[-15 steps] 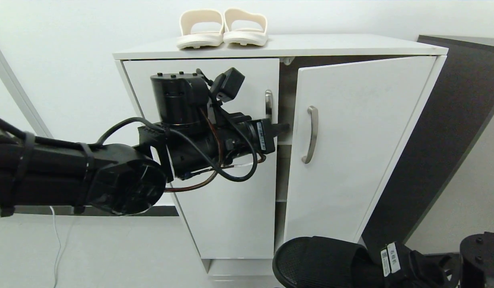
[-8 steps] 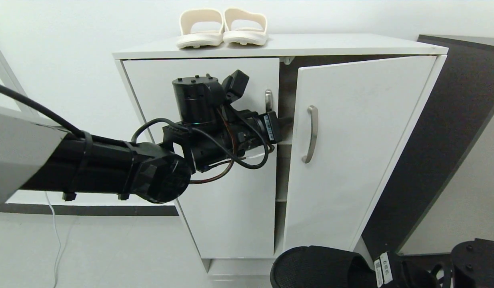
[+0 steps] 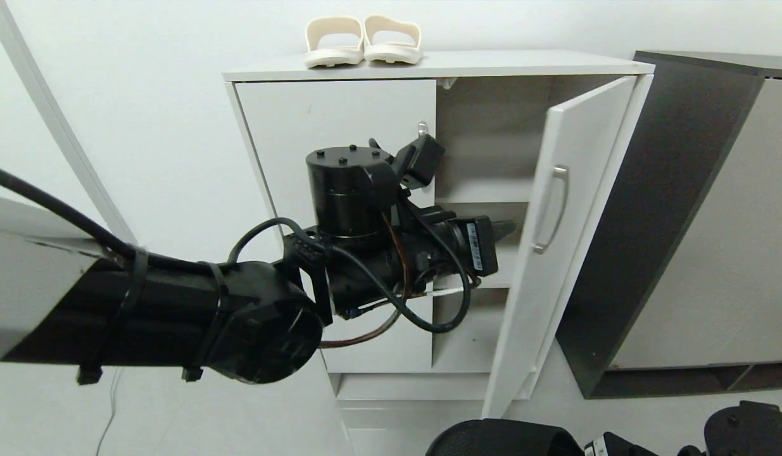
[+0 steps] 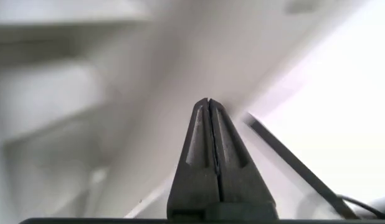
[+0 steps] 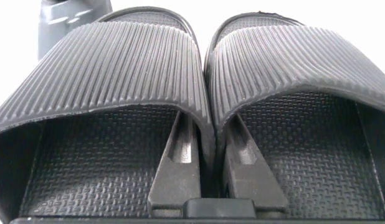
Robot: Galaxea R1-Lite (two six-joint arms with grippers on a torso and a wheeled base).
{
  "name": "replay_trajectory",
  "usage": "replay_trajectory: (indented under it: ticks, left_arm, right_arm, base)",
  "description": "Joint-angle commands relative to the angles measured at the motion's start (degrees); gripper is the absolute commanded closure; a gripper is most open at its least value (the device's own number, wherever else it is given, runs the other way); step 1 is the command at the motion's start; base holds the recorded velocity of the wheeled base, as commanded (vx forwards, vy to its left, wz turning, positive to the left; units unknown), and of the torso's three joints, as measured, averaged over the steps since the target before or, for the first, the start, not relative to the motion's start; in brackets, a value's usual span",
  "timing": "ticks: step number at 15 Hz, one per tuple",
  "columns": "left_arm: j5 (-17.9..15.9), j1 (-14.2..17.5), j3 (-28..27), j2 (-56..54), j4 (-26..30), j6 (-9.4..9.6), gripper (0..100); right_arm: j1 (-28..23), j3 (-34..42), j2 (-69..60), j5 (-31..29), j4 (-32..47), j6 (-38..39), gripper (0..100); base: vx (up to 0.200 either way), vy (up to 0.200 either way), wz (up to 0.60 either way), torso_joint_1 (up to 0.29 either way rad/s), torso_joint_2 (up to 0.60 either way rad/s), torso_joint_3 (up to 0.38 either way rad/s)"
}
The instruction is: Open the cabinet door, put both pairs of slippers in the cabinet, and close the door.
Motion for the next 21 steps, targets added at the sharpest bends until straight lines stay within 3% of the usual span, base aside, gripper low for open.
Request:
replay_trajectory:
  ticks: [1, 5, 6, 9, 11, 12, 13, 14, 17, 18, 19, 20, 21]
  left_arm:
    - [-0.25, -2.18, 1.26, -1.26, -1.3, 0.01, 100]
    - [0.19, 1.07, 1.43, -1.96, -1.38, 0.1, 100]
    - [0.1, 3.36, 2.58, -4.69, -0.42, 0.1, 100]
    - [0.1, 7.75, 6.62, -14.27, 3.98, 0.8, 100]
    - [0.62, 11.18, 9.08, -21.12, 9.16, 3.44, 100]
    - [5.37, 13.46, 9.87, -26.22, 16.72, 6.43, 100]
    - [9.77, 14.25, 9.87, -29.03, 21.29, 8.01, 100]
    - [18.03, 15.05, 10.49, -34.83, 28.94, 9.06, 100]
    - [32.44, 15.31, 12.33, -47.75, 40.72, 9.24, 100]
    - [35.52, 15.31, 13.04, -50.39, 43.18, 9.24, 100]
    - [39.65, 15.31, 14.0, -54.96, 46.25, 10.47, 100]
    - [44.22, 15.66, 15.5, -61.02, 48.27, 13.72, 100]
    - [46.15, 19.53, 16.99, -64.45, 48.71, 16.36, 100]
  right_arm:
    - [0.89, 0.36, -0.03, 0.01, -0.04, -0.12, 100]
    - [0.81, 0.01, -0.21, -0.08, -0.21, -0.12, 100]
    - [0.28, -1.66, 0.32, -0.26, -0.13, 0.14, 100]
    - [-2.71, -6.67, 3.48, -10.45, -0.13, 2.16, 100]
    - [-3.59, -10.71, 6.38, -16.87, -0.13, 5.86, 100]
    - [-4.56, -13.7, 9.11, -22.05, -0.04, 7.35, 100]
    - [-5.35, -15.46, 10.51, -24.6, -0.13, 7.88, 100]
    - [-6.66, -19.06, 13.15, -28.64, -0.13, 9.81, 100]
    - [-8.42, -25.74, 17.46, -38.66, 0.05, 12.01, 100]
    - [-9.04, -26.79, 18.25, -40.77, -0.04, 12.01, 100]
    - [-10.36, -28.46, 19.65, -44.2, 0.05, 11.92, 100]
    - [-11.59, -30.75, 21.15, -47.72, 0.05, 12.01, 100]
    - [-12.47, -32.33, 22.38, -49.91, -0.04, 12.01, 100]
  base:
    - [-0.2, 0.0, 0.0, -0.002, 0.0, 0.007]
    - [-0.05, 0.0, 0.0, -0.001, 0.0, 0.001]
    - [0.0, 0.0, 0.0, 0.0, 0.0, 0.0]
    - [0.0, 0.0, 0.0, 0.0, 0.0, 0.0]
    - [0.0, 0.0, 0.0, 0.0, 0.0, 0.0]
    - [0.0, 0.0, 0.0, 0.0, 0.0, 0.0]
    - [0.0, 0.0, 0.0, 0.0, 0.0, 0.0]
    - [0.0, 0.0, 0.0, 0.0, 0.0, 0.0]
    - [0.0, 0.0, 0.0, 0.0, 0.0, 0.0]
    - [0.0, 0.0, 0.0, 0.0, 0.0, 0.0]
    - [0.0, 0.0, 0.0, 0.0, 0.0, 0.0]
    - [0.0, 0.0, 0.0, 0.0, 0.0, 0.0]
    - [0.0, 0.0, 0.0, 0.0, 0.0, 0.0]
